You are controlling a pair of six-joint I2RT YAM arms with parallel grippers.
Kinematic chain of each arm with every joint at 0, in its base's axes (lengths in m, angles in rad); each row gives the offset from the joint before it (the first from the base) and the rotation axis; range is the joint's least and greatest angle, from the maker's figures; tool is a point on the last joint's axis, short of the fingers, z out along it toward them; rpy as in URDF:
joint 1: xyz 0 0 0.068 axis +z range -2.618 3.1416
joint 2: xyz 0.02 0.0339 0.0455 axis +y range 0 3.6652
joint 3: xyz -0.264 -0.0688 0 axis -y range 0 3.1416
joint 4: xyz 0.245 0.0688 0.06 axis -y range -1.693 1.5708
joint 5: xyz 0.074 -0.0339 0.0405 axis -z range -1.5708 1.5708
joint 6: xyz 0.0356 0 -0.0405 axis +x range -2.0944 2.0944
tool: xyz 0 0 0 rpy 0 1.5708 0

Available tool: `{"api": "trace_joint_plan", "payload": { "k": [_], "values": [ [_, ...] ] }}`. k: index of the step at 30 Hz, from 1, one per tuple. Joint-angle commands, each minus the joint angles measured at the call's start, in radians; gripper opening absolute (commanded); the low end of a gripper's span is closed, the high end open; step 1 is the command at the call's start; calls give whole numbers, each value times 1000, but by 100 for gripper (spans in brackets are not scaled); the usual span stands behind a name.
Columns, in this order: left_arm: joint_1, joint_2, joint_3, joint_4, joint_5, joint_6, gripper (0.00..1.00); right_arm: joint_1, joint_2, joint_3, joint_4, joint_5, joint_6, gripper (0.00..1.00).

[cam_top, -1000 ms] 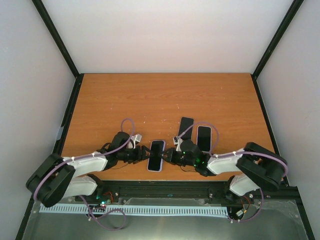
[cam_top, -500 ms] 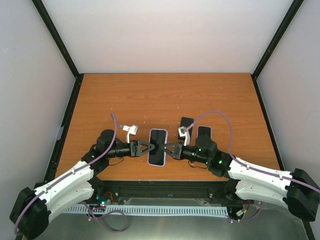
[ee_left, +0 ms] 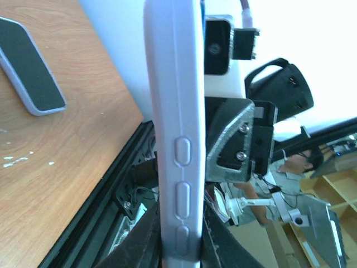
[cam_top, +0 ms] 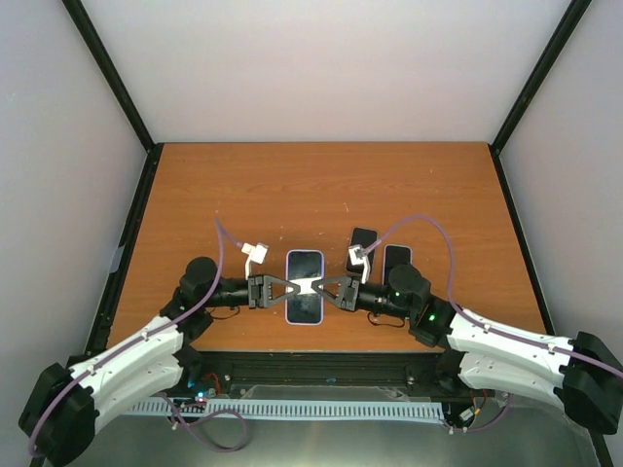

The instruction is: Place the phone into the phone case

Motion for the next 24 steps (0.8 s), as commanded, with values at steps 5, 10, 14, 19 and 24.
{"api": "trace_joint_plan", "payload": {
  "k": [5,10,14,19,24],
  "values": [
    [0,48,14,209,32,-72,0,5,-54,-32,-6,14,4,53],
    [0,70,55,187,2,-48,1,6,-53,-87,70,-34,56,63],
    [-1,99,85,187,-9,-38,2,7,-31,-119,120,-72,68,60],
    [-1,121,96,177,-42,-16,1,11,12,-146,242,-107,101,42],
    [-1,126,117,119,-76,41,1,12,14,-163,247,-80,135,28]
  ]
}}
